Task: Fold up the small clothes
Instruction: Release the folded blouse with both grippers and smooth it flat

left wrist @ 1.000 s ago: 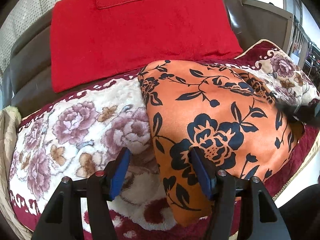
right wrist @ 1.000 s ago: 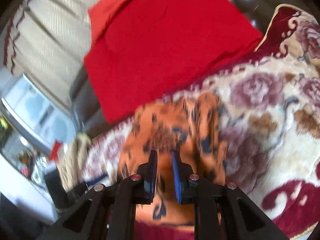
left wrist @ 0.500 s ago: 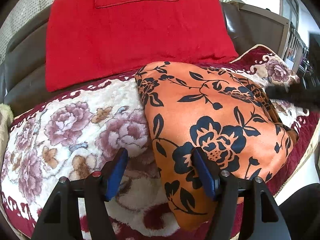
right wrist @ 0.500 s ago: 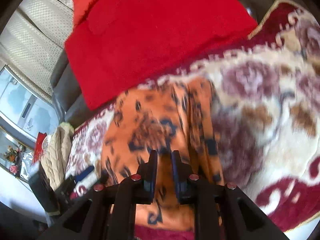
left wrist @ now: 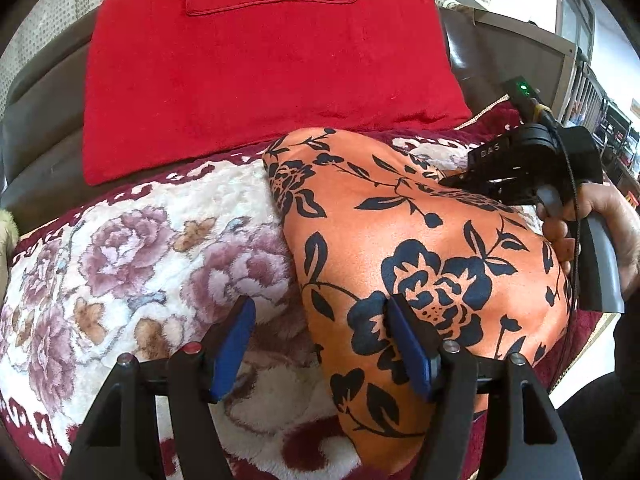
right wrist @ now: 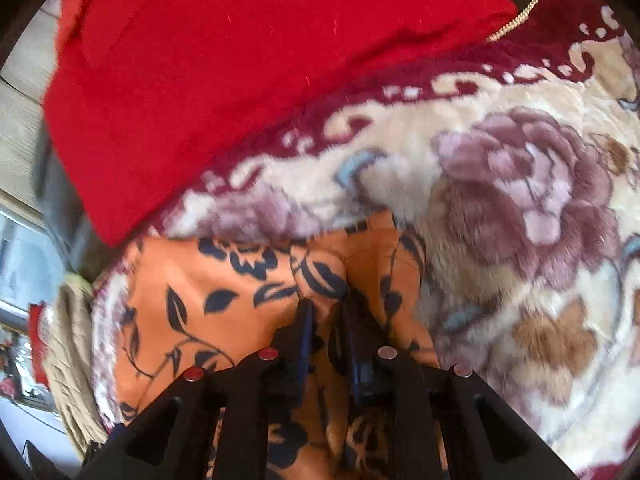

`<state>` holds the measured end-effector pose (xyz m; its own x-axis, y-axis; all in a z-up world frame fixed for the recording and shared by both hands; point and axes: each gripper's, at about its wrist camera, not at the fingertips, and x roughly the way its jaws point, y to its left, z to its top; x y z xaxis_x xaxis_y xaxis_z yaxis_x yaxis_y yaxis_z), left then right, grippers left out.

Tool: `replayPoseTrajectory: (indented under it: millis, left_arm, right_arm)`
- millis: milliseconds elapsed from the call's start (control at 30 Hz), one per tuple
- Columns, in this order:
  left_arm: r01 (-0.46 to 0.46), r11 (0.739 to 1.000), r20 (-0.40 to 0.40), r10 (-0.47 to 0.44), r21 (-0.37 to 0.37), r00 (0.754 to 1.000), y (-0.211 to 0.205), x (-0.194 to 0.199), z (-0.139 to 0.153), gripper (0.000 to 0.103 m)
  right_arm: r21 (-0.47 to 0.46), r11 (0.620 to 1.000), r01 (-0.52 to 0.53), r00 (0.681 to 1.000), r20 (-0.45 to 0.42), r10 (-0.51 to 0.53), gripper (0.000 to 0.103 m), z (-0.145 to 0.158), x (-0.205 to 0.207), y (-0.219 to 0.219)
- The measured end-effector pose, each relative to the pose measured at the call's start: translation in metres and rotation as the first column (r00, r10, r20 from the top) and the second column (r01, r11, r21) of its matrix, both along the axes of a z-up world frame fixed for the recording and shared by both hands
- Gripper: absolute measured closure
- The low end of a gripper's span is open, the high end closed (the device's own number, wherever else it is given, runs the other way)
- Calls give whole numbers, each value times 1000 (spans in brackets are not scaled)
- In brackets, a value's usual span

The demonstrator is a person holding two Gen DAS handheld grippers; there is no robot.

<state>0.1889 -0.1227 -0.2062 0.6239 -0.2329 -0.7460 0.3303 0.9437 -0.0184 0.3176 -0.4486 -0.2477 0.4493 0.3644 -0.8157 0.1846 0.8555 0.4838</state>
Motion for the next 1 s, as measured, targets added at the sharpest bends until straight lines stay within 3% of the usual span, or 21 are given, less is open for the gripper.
replayPoseTrajectory:
  millis: [133,300,433,533,600,667,767,833,1000]
  left_arm:
    - [-9,1000,-7,9,-11,1000,3,2,-1,29]
    - [-12,998,-29,10,-56,1000,10,4,-2,28]
    - [-26,991,-69,17,-134,997,20,7,6,28]
    - [-84,983,4,85,-166,996,37,6,23,23]
    - [-117,985,24,121,-130,992,41,6,25,18]
    - [-129,988,-2,129,-83,992,40,11,18,18]
    - [-87,996,-103,87,6,991,26,19,-10,17]
    - [-81,997,-68,81,2,994,27,15,-12,17]
    - [-88,994,-117,80,-58,990,39,20,-15,17]
  right_arm:
    - [59,998,23,999,30,-25,83,-1,-11,-10]
    - [19,1000,24,998,54,-25,81,26,-40,-8]
    - [-43,998,-50,991,121,55,81,63,-76,5]
    - [-96,991,-95,981,160,109,81,87,-104,17]
    - [-108,987,-117,978,163,133,81,93,-118,26]
    - [-120,984,-134,978,145,151,81,90,-127,35]
    - [-151,973,-175,981,62,186,79,61,-137,54]
    - [-156,972,-174,979,74,188,79,45,-142,59]
    - [-201,964,-176,978,73,194,79,52,-148,64]
